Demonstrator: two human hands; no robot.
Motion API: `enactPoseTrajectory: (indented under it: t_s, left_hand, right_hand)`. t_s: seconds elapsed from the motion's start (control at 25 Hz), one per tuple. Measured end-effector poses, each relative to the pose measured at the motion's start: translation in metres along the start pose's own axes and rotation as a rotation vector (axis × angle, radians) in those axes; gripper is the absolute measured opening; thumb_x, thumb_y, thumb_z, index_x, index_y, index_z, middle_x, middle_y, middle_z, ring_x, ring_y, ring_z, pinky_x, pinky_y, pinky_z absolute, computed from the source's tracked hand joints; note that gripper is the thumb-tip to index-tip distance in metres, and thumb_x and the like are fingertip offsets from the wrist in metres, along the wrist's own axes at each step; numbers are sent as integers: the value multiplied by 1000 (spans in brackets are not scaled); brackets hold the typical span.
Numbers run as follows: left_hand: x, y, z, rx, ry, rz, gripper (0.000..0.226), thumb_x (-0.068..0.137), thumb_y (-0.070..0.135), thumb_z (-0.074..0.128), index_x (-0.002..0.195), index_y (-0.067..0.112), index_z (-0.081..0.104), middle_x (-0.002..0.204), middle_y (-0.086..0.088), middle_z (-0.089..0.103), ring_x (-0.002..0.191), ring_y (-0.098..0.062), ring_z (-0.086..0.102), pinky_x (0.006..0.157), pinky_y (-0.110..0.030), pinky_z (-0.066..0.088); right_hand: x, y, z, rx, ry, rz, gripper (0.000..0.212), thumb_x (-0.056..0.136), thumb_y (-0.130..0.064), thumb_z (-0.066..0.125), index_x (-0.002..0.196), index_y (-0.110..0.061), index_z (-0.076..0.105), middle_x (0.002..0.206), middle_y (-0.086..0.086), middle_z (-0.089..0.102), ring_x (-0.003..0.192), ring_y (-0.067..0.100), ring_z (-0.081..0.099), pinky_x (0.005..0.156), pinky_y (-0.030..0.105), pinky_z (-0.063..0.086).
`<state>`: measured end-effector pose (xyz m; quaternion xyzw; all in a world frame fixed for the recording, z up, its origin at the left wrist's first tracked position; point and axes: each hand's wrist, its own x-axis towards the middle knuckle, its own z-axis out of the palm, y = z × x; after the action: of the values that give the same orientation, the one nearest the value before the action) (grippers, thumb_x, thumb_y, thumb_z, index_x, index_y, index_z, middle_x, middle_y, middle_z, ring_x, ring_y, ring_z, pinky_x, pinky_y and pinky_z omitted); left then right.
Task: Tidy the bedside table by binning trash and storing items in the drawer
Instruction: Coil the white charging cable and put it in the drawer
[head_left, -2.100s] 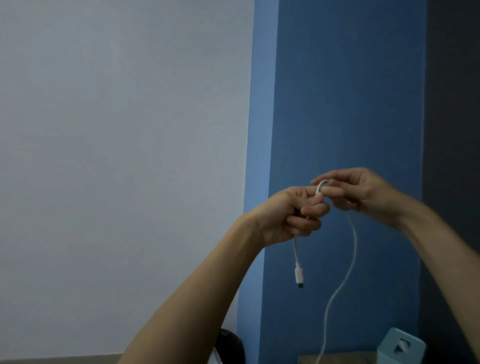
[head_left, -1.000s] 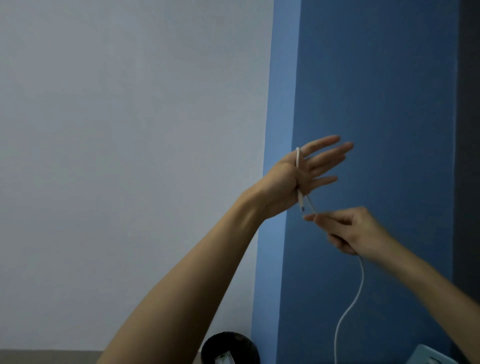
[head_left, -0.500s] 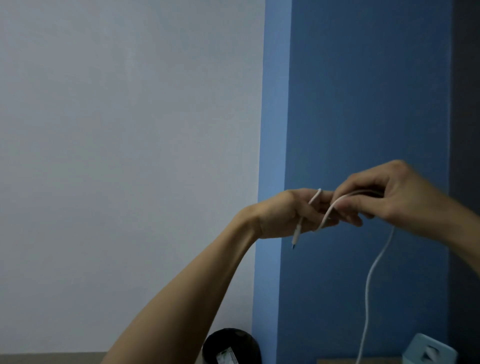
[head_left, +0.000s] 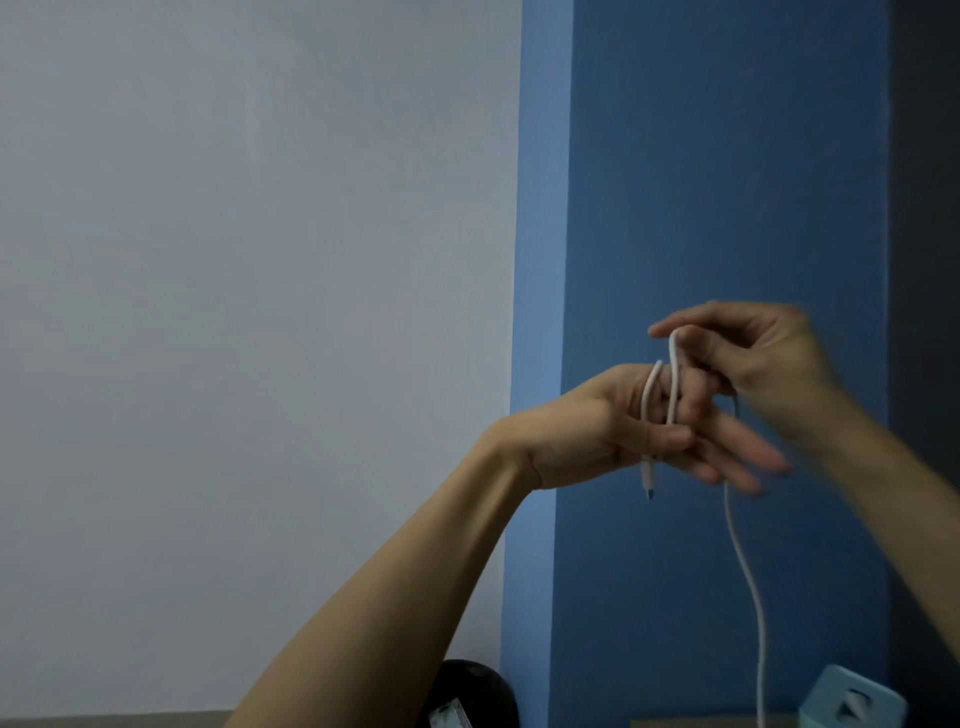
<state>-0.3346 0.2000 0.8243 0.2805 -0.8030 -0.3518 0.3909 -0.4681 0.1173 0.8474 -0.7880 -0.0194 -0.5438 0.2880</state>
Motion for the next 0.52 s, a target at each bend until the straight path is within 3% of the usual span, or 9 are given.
enactPoseTrajectory:
  t_s: [0.08,0.16,0.24,0.32,0.36,0.44,0.52]
  left_hand:
    - [5,2,1,-32,43,-16,25,93,-1,30,81,13,46,67,7,62,45,-4,42,43,-15,28]
    - [6,4,0,-132,74,-37,28,91,6,29,88,14,56,60,8,48,46,-3,26,42,-19,15]
    - [5,-1,-2,-147,102,-25,28,88,1,30,95,11,56,63,6,52,48,-4,37,43,-17,26]
    - [2,-6,-3,-129,107,18,32,88,-7,32,94,10,58,81,-5,67,72,-14,61,66,-19,51]
    - [1,-7,-3,-141,113,43,36,87,-11,32,91,10,61,97,-16,69,89,-22,63,82,-24,53]
    - [-3,-9,-5,-163,129,111,44,84,-21,30,93,8,60,124,-32,56,113,-30,59,100,-33,46]
    - [-8,-10,-6,-143,174,145,46,81,-26,26,101,3,55,131,-34,42,127,-34,49,107,-37,38]
  right_hand:
    - [0,8,5,85,9,76,19,79,-23,61,68,-33,74,49,-10,62,49,5,54,49,15,46]
    - [-5,16,12,122,0,142,23,75,-11,62,67,-28,74,61,-5,68,59,10,62,57,21,51]
    - [-9,20,18,154,16,205,23,73,-4,56,68,-21,72,62,0,70,58,15,64,53,25,52]
    - [-14,22,23,229,59,281,26,79,0,53,64,-17,66,51,-5,68,47,6,63,41,19,49]
    - [-17,23,27,236,59,311,25,77,-1,54,62,-19,62,45,-10,64,43,2,60,39,14,47]
    - [-25,27,38,213,24,360,14,71,-8,52,62,-19,48,34,-14,52,32,-1,49,35,9,37]
    - [-31,36,45,161,3,385,15,72,-12,54,59,-17,47,34,-9,46,30,2,37,32,14,28]
